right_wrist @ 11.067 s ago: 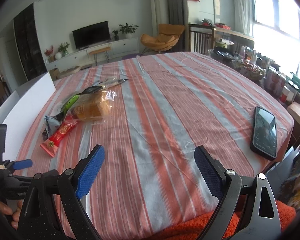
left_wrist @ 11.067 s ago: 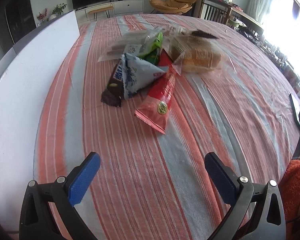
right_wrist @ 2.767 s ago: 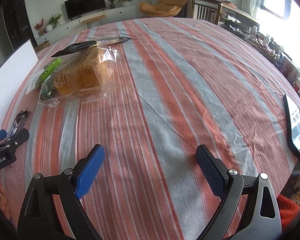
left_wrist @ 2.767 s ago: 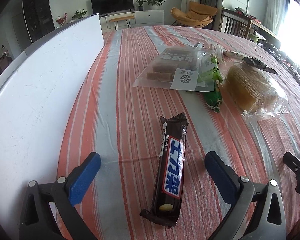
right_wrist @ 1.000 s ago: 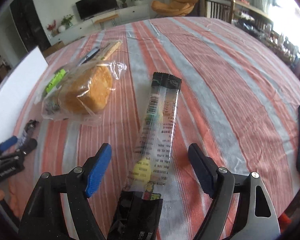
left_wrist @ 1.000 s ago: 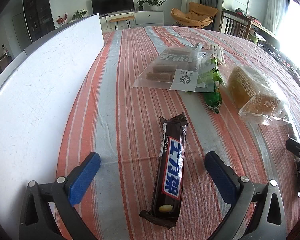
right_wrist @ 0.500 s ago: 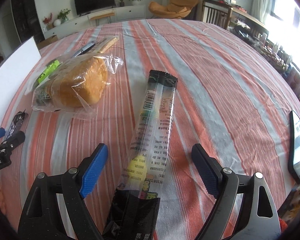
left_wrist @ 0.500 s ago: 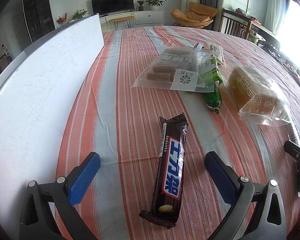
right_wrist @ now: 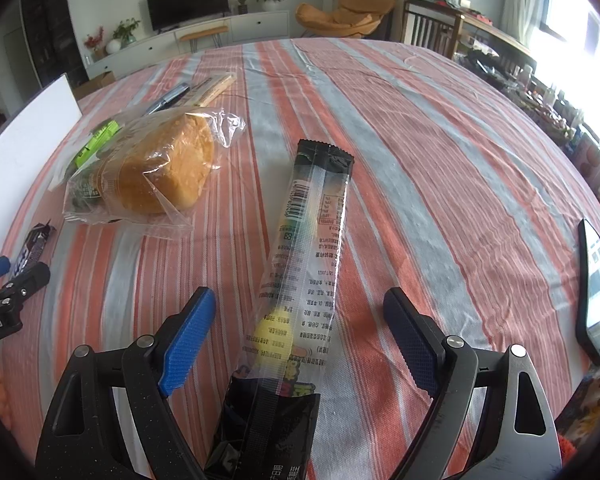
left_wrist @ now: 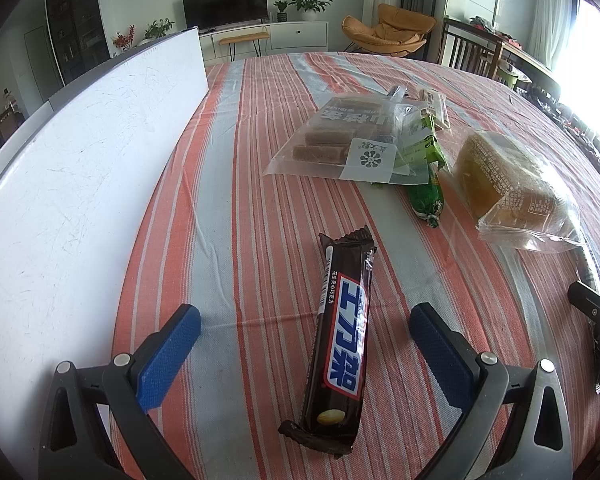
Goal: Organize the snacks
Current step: 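Grasp the chocolate bar with the left gripper while the right holds the stick packet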
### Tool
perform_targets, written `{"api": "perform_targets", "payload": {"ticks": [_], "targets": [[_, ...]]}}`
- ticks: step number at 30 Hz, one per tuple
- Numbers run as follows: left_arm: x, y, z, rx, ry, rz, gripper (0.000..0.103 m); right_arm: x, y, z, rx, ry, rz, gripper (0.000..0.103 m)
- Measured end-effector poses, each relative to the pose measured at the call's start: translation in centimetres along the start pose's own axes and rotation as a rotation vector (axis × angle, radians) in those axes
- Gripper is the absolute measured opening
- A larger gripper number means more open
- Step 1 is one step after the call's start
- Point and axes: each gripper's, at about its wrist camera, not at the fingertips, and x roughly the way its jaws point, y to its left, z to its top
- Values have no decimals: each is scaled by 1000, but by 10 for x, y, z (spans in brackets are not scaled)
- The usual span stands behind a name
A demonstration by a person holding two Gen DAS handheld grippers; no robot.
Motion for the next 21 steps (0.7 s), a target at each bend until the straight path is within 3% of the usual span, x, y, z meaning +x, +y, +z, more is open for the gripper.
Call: {"api": "perform_targets", "payload": {"ticks": [13, 15, 17, 20, 21], "targets": [[0, 0, 0, -1, 0, -2, 103, -1, -2, 0, 4, 9, 3, 88], [0, 1, 2, 5, 15, -10, 103, 0, -5, 5, 6, 65, 9, 88], [3, 1, 9, 31, 82, -28, 103, 3, -10, 14, 5, 150, 9, 88], [5, -5, 15, 73, 142, -48, 101, 8, -18, 26, -9, 202, 15, 86], [3, -7, 16, 90, 135, -59, 92, 10, -20, 28, -13, 210, 27, 85]]}}
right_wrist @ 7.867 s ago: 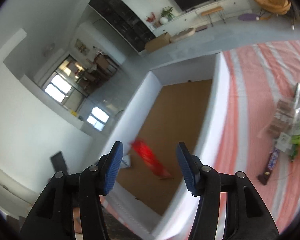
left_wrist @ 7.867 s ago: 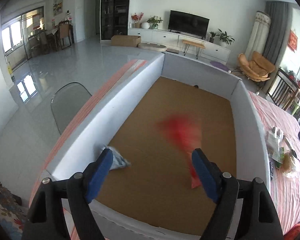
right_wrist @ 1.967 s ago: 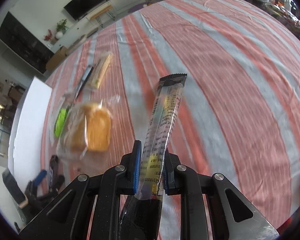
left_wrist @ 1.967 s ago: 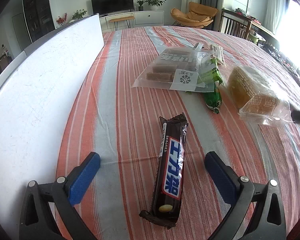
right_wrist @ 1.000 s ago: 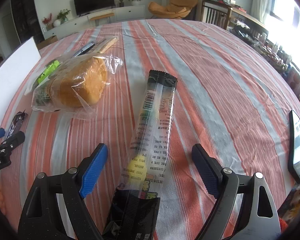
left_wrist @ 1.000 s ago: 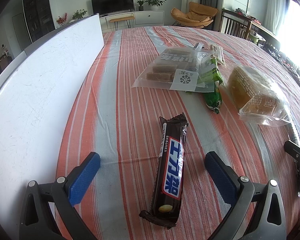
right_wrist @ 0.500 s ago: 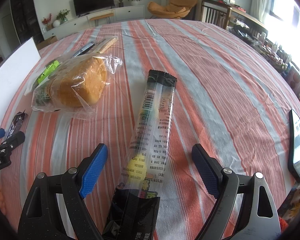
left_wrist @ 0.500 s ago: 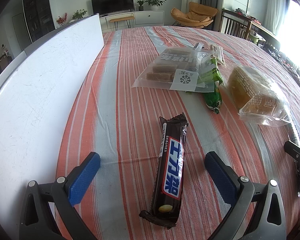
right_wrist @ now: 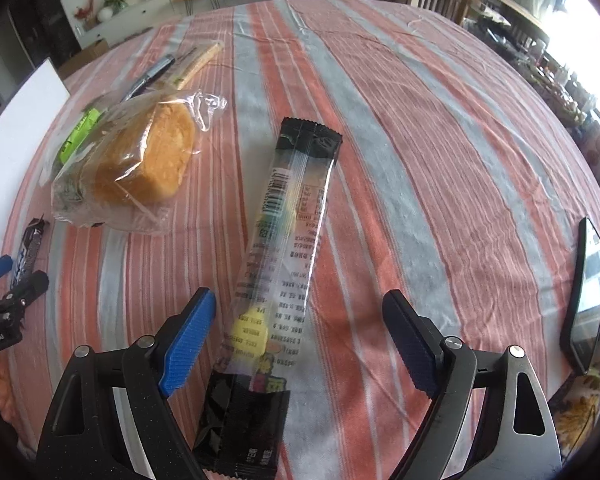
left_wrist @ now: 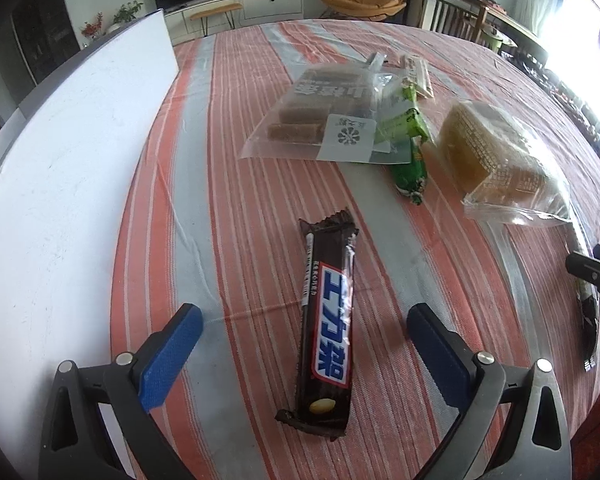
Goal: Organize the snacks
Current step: 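Grasp the chocolate bar with the left gripper while the right holds the stick packet, then carry both snacks over the cardboard box and open both grippers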
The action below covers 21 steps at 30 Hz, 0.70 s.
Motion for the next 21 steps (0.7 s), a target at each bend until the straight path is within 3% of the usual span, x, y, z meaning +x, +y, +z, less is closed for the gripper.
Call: {"api": "perform_targets", "payload": {"ticks": [1, 2, 3, 4, 10, 14, 18, 21], "targets": [[-4, -3, 0, 18, -18, -6, 72, 0, -1, 1, -6, -7, -6, 76], [-11, -6, 0, 29, -33, -15, 58, -4, -2, 1, -19, -23, -10, 47], [-14, -7, 0, 31, -36, -14, 21, -6, -3, 1, -12, -19, 0, 26], [-16, -5, 0, 26, -33, -16, 17, -8, -7, -2, 18, -2, 22, 22], [-58, 21, -17, -118, -88, -233, 17, -43, -31, -35, 256, -66, 254, 15], [-105, 25, -20, -145, -158, -326, 17, -81, -16, -31, 285, -133, 366, 15], [-167, 50, -20, -205, -268, -388, 17, -126, 41, -1, 213, -198, 510, 16], [-213, 87, -24, -237, -366, -308, 17, -152, 115, 24, 89, -201, 647, 16]]}}
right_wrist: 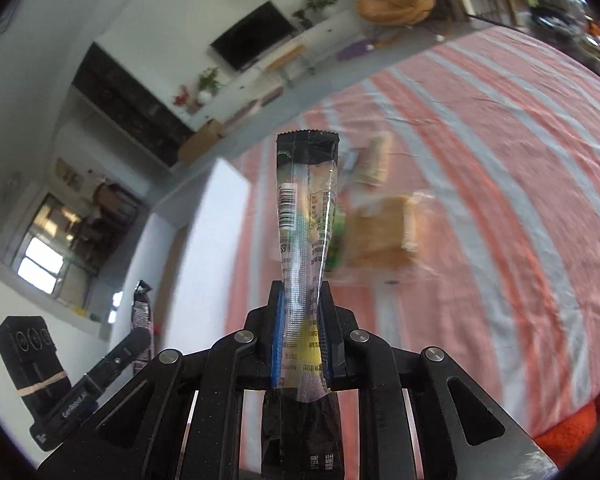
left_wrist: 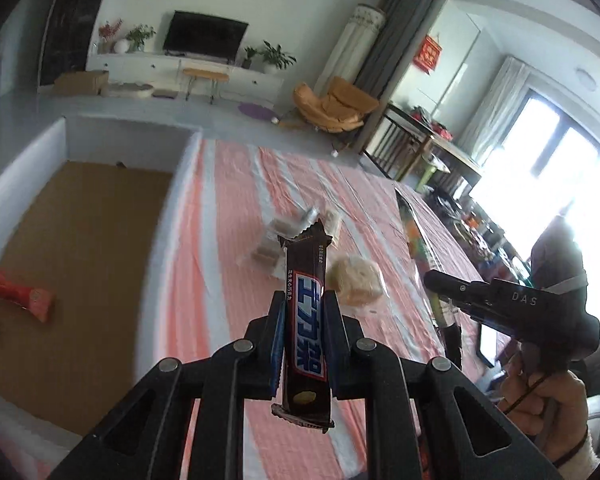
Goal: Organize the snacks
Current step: 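Carry both snacks over the cardboard box and open both grippers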
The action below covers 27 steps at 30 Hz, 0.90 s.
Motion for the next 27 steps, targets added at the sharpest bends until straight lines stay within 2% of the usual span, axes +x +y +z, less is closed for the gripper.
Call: {"api": "perform_targets", "payload": {"ticks": [3, 5, 6, 7, 8, 9, 10, 11, 13, 15, 19, 20, 21, 22, 24, 26, 27], "targets": [[-39, 40, 14, -14, -76, 169, 17, 45, 73, 7, -90, 73, 136, 16], [-52, 72, 17, -29, -90, 323, 17, 79, 116, 9, -140, 125, 206, 17], [-55, 87, 17, -36, -94, 396, 21, 94, 134, 10, -168, 144, 235, 19], [-56, 101, 16, -40, -100, 462, 33, 106, 148, 8, -188, 159, 247, 29], [-54, 115, 14, -46, -100, 517, 45, 116, 157, 9, -195, 171, 253, 47], [-55, 126, 11, -59, -96, 559, 70, 121, 161, 11, -192, 169, 255, 56], [-57, 135, 9, -80, -99, 588, 79, 120, 160, 12, -193, 151, 249, 62], [-59, 139, 7, -98, -111, 594, 79, 115, 156, 12, -208, 126, 232, 62], [-61, 140, 2, -121, -142, 567, 82, 103, 136, 7, -253, 68, 159, 69], [-56, 132, 0, -122, -160, 518, 82, 89, 104, -2, -285, 4, 31, 70], [-32, 87, -4, -59, -128, 333, 83, 62, 24, -35, -317, -116, -305, 70], [-24, 69, -6, -32, -111, 280, 84, 57, -1, -44, -305, -132, -396, 70], [-12, 49, -10, 3, -87, 222, 90, 54, -25, -52, -281, -135, -472, 70], [-1, 29, -12, 36, -62, 172, 97, 52, -46, -59, -252, -127, -532, 70], [31, -4, -24, 96, 11, 83, 101, 48, -87, -69, -186, -105, -631, 70], [72, -27, -40, 140, 103, 37, 101, 46, -113, -73, -143, -83, -696, 70], [95, -33, -47, 158, 146, 37, 101, 44, -122, -75, -137, -75, -725, 70]]}}
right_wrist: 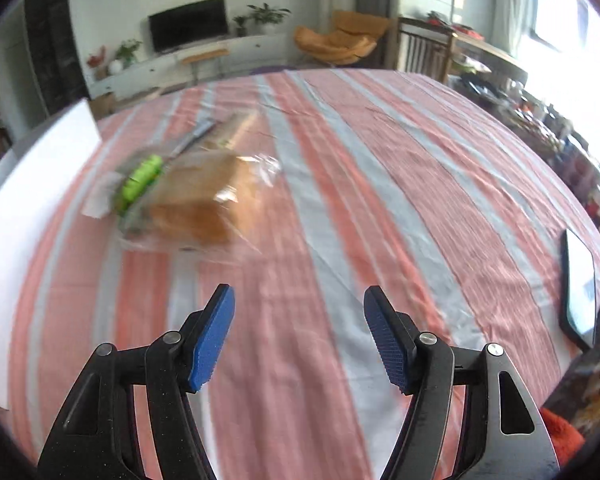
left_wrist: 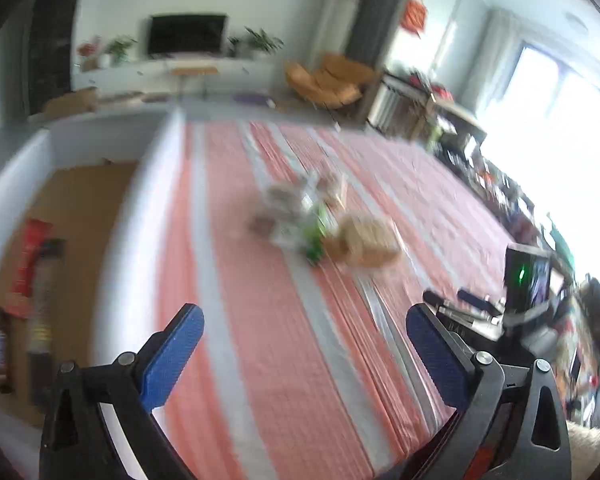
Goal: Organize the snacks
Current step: 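Carry both snacks over the cardboard box and open both grippers, then move both grippers back over the bread and biscuit bags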
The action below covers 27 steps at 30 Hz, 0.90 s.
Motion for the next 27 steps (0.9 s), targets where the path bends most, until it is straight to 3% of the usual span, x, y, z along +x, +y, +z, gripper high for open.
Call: {"api": "perform_targets", "payload": {"ticks": [4, 8, 12, 18, 22, 27], "targets": [[82, -7, -9, 3, 108, 97, 100, 12, -17, -2, 78, 54, 1, 70], [121, 9, -8, -1, 73, 232, 100, 12, -21, -9, 80, 34, -27, 76], [147, 22, -3, -4, 94, 301, 100, 18, -34, -18, 91, 33, -35, 80], [148, 9, -8, 40, 79, 365, 103, 22, -38, -17, 105, 36, -43, 85], [133, 23, -9, -2, 91, 321, 103, 23, -40, -17, 106, 35, -44, 86], [128, 25, -10, -2, 91, 321, 103, 23, -40, -17, 106, 36, -44, 86]]}}
